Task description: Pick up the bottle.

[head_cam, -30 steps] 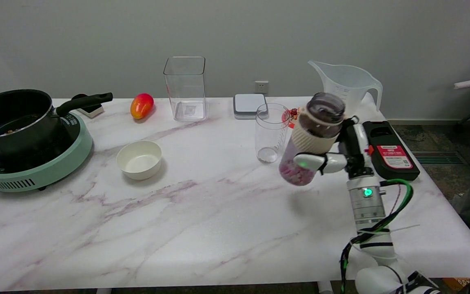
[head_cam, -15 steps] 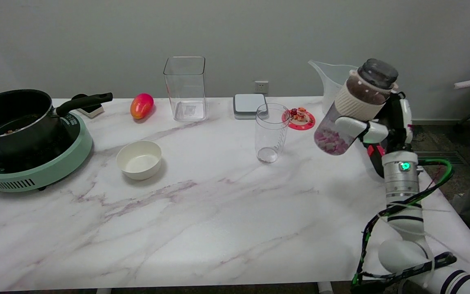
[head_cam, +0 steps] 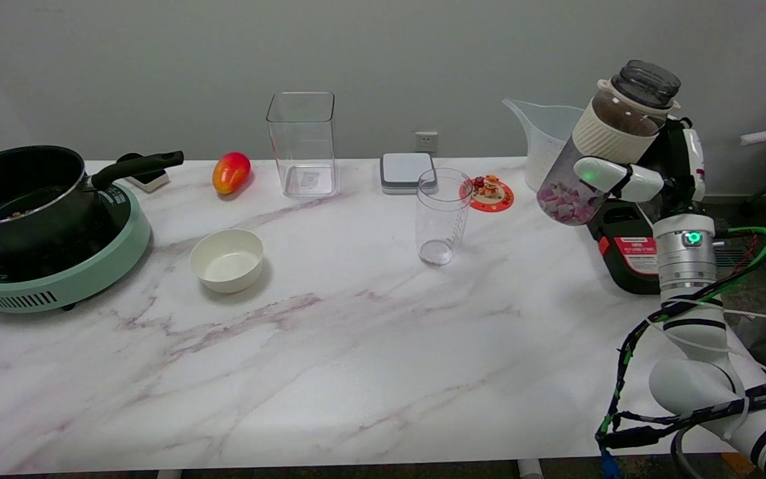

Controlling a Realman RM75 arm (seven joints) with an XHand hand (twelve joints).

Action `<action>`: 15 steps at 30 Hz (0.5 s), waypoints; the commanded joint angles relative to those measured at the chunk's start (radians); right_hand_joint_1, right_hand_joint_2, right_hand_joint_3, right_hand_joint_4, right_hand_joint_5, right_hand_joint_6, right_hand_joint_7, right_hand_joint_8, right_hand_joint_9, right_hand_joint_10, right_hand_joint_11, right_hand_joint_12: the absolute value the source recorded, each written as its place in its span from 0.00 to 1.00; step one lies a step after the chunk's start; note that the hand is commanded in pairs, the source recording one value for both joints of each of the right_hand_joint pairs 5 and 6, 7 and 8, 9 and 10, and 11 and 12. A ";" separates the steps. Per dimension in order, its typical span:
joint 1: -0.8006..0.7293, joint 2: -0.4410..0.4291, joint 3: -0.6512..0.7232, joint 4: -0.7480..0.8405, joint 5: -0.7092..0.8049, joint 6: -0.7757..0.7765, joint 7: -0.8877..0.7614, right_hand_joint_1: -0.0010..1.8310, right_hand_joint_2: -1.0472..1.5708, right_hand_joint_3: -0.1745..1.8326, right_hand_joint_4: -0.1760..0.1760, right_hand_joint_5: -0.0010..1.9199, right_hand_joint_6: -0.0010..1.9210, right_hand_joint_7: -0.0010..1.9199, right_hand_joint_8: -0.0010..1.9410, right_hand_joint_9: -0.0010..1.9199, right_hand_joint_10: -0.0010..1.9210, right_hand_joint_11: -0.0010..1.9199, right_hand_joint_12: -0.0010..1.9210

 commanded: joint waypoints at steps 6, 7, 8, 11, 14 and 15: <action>-0.060 0.025 -0.106 0.067 0.057 0.064 -0.019 0.65 1.00 0.22 0.50 1.00 1.00 0.99 0.98 0.85 0.85 0.72 0.72; -0.060 0.025 -0.114 0.068 0.056 0.073 -0.020 0.65 1.00 0.22 0.50 1.00 1.00 0.99 0.98 0.85 0.85 0.72 0.72; -0.061 0.025 -0.119 0.068 0.054 0.080 -0.020 0.65 1.00 0.22 0.50 1.00 1.00 0.99 0.98 0.85 0.85 0.72 0.72; -0.065 0.024 -0.139 0.070 0.049 0.096 -0.022 0.65 1.00 0.22 0.50 1.00 1.00 0.99 0.98 0.85 0.85 0.72 0.72; -0.071 0.023 -0.167 0.070 0.051 0.123 -0.033 0.65 1.00 0.22 0.50 1.00 1.00 0.99 0.98 0.85 0.85 0.72 0.72; -0.072 0.022 -0.175 0.070 0.052 0.130 -0.035 0.65 1.00 0.22 0.50 1.00 1.00 0.99 0.98 0.85 0.85 0.72 0.72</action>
